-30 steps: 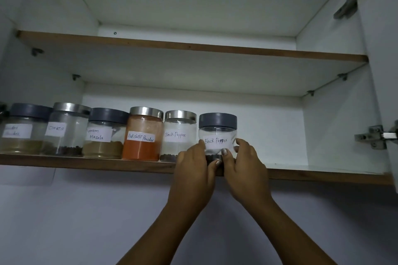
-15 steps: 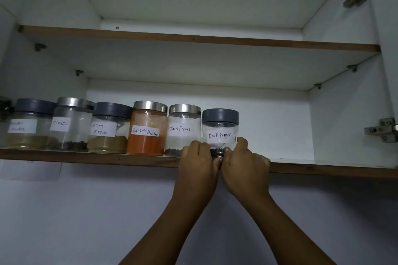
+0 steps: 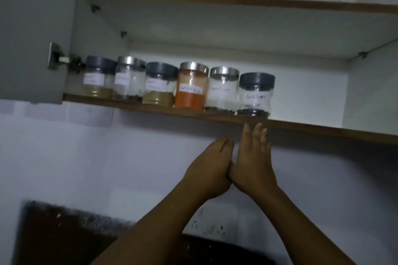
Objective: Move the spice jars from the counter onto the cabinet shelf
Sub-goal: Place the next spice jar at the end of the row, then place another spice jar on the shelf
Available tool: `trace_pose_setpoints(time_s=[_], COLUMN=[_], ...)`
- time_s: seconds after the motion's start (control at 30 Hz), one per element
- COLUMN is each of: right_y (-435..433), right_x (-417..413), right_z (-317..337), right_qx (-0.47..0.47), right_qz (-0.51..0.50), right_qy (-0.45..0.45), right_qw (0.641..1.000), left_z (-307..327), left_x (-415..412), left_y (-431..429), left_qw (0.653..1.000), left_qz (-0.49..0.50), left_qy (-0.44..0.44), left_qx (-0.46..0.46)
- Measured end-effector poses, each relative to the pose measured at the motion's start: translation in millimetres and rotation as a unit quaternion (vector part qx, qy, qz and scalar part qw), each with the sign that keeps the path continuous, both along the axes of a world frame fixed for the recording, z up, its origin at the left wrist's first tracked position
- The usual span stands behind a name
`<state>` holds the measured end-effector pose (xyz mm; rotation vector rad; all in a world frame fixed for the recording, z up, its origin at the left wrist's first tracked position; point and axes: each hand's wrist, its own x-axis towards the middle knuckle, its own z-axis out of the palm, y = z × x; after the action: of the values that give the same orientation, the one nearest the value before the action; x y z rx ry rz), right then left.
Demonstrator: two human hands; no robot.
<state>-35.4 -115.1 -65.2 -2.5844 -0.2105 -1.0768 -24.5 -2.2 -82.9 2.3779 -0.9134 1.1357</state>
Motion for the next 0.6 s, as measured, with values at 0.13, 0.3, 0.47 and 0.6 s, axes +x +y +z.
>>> trace_pose_setpoints(time_s=[0.13, 0.3, 0.47, 0.6], right_y=[49, 112, 159, 187], right_x=[2, 15, 28, 39], right_z=[-58, -144, -230, -305], right_qx=[-0.012, -0.021, -0.055, -0.044], right_qz=[0.089, 0.131, 0.137, 0.123], right_qy=[0.078, 0.177, 0.275, 0.376], right_qw=[0.993, 0.975, 0.950, 0.917], left_z=[-60, -137, -213, -288], left_x=[-5, -15, -24, -24], left_y=[57, 141, 204, 234], left_qw=[0.995, 0.971, 0.933, 0.897], left_qz=[0.057, 0.145, 0.176, 0.182], left_qy=[0.080, 0.191, 0.307, 0.390], left_qx=[-0.004, -0.025, -0.059, -0.096])
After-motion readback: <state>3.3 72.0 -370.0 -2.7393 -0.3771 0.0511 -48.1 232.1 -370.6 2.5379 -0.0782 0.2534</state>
